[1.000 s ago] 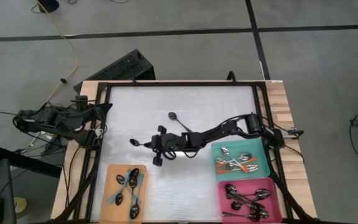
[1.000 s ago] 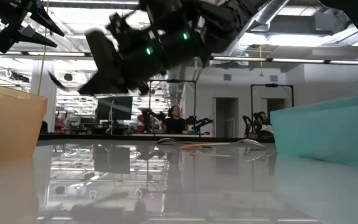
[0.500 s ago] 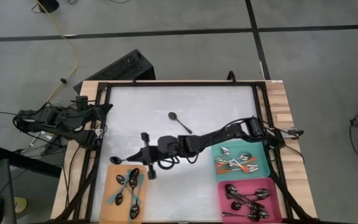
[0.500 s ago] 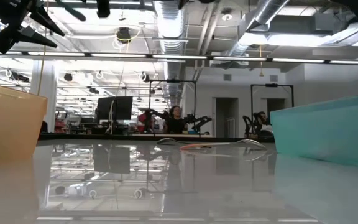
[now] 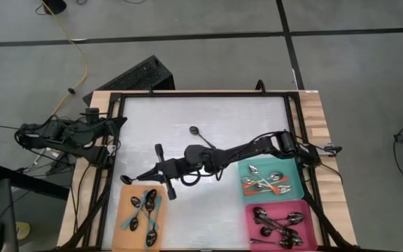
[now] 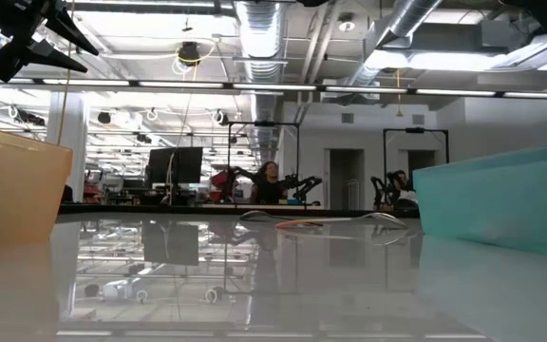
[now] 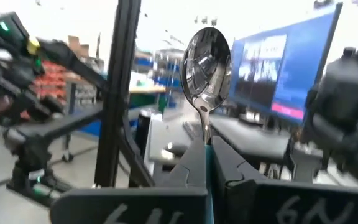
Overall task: Sort silverware by color (type)
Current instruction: Put the blue spoon into the orange bin
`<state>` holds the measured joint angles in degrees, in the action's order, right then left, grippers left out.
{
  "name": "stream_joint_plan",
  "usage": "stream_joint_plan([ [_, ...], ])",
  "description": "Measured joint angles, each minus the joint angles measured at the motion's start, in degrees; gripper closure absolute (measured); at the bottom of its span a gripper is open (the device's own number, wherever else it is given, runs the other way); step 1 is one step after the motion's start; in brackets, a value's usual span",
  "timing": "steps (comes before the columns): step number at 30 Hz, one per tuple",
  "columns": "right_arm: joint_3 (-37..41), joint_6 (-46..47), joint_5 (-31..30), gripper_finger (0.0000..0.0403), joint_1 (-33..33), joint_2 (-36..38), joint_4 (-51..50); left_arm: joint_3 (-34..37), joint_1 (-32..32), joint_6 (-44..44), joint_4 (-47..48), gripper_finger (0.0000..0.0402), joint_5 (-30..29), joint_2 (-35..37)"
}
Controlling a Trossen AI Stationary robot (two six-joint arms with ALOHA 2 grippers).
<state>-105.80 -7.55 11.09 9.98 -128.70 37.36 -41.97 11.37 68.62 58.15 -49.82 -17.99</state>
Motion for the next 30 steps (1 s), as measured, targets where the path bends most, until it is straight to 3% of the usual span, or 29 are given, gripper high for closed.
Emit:
stream_joint_plan([
  [5,0.0,2.3,6.6,0.0398,-0.4,0.0,8.2,0.0,0.0,0.0,0.0,0.0251,-0.2,0.0],
  [14,-2.4,5.3,8.2,0.0398,-0.3,-2.0,12.9,0.0,0.0,0.0,0.0,0.0251,-1.2,0.0],
  [26,-27.5,10.3,16.2,0.0397,0.7,-20.0,-1.6,0.0,0.0,1.1,0.0,0.0251,1.3,0.0],
  [30,-28.3,9.7,18.1,0.0397,0.4,-23.5,-4.7,0.0,0.0,1.1,0.0,0.0251,2.2,0.0],
])
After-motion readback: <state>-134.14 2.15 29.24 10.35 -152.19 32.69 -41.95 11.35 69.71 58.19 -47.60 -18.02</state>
